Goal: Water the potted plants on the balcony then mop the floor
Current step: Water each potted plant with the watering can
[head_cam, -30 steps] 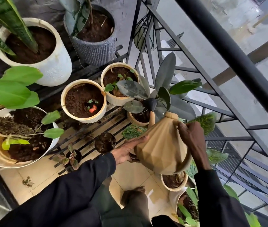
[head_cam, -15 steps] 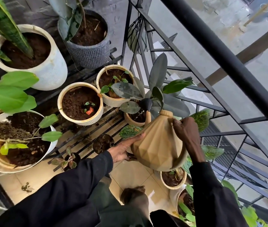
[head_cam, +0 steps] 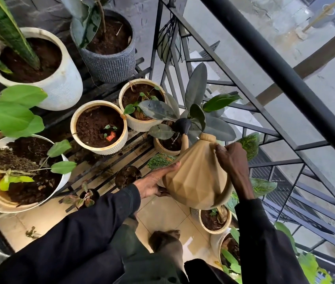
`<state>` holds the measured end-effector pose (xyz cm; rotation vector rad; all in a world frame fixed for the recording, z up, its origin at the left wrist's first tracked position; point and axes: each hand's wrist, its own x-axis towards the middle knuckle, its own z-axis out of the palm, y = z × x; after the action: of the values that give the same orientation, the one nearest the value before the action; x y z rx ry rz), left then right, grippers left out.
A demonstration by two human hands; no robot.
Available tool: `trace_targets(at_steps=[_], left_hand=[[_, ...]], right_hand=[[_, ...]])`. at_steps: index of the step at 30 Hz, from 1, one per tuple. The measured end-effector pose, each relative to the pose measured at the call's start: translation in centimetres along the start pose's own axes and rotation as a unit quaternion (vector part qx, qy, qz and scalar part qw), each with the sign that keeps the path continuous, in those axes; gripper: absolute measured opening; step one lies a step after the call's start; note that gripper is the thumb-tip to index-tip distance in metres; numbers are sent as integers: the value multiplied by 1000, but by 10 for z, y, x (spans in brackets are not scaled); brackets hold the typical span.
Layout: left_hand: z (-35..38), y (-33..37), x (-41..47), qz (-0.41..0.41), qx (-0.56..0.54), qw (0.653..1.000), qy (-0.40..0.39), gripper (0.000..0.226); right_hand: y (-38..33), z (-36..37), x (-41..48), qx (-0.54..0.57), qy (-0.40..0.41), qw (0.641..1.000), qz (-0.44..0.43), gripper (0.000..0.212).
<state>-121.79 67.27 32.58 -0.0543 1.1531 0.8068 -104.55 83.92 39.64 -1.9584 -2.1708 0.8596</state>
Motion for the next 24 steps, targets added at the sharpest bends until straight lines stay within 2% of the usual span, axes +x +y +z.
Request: trace_targets(at_steps=[2,4,7,10,13,17,21,24], left_hand=[[-2,-2,2,-3,0,1000,2,58],[-2,-3,5,1,10,1000,0,74],[-4,-6,5,9,18,1000,-2,85],[-5,-12,6,17,27,999,1,113],[-5,-20,5,36,31,999,13,124],[2,-22,4,75,37,996,28,118],[15,-17,1,109,31,992,47,134],[25,-15,-1,133,40,989,55,120]], right_hand=[[2,-1,-3,3,5,1000,-11,55],[4,-2,-8,13,7,1000,-10,56],[8,-4,-20,37,16,999,-5,58],[18,-2,-32,58,32,998,1,60],[25,-2,-46,88,42,995,1,66],[30,-9,-63,112,62,992,-11,61],[46,-12,-64,144,64,988,0,81],[51,-19,-64,164,63,984,-8,86]])
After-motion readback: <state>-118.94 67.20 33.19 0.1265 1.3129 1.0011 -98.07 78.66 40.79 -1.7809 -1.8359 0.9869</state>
